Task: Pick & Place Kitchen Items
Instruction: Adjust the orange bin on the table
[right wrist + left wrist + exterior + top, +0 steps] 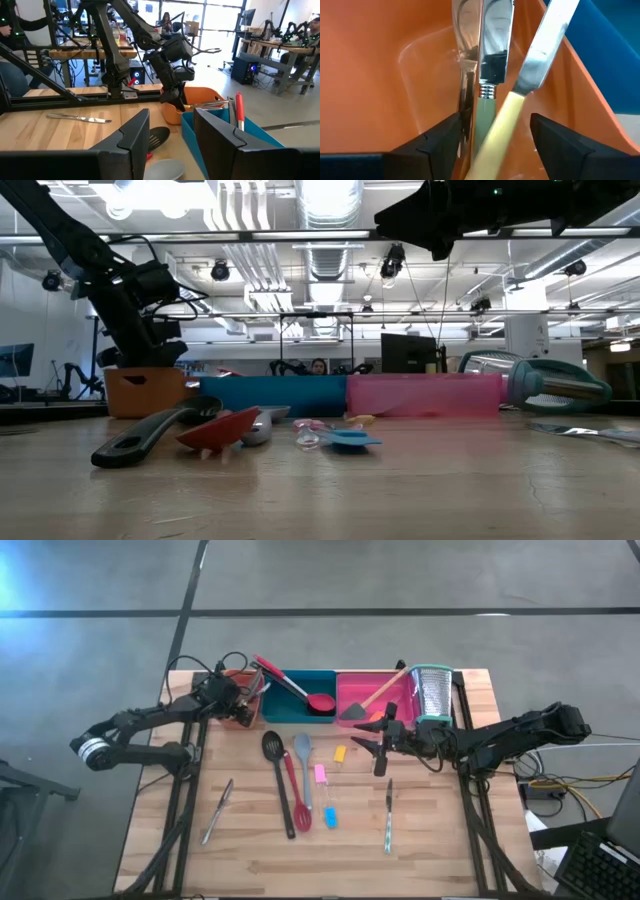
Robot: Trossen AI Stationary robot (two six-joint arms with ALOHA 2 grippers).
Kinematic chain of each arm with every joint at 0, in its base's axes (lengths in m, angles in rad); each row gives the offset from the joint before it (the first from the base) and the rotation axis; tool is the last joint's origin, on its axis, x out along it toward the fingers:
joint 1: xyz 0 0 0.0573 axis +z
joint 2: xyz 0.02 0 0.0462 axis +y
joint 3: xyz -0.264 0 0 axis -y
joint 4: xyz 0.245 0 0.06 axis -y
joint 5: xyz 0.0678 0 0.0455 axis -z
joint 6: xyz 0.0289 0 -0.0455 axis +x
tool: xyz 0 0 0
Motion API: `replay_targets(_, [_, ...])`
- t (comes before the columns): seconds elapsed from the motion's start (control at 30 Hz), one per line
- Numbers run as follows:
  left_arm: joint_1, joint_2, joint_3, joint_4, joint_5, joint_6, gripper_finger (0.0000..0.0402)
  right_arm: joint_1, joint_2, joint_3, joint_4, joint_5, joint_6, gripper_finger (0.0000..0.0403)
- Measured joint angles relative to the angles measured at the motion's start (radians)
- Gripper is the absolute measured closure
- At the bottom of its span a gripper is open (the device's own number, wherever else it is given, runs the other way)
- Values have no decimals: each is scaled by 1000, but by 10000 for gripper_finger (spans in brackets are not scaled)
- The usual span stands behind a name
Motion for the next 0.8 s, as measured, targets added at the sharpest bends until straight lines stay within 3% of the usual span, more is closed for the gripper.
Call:
replay_targets(0.27, [0,-34,26,-54,5,0,148,0,0,0,-1,0,1,262])
replay_targets(0.57, [-1,-127,232,-339,10,34,157,0,0,0,-2,0,4,261])
replay_targets(0.67, [-2,-157,308,-507,-57,29,165,0,0,0,-13,0,6,258])
replay_targets(0.8, [-7,-169,380,-767,-231,-11,172,0,0,0,-24,0,8,258])
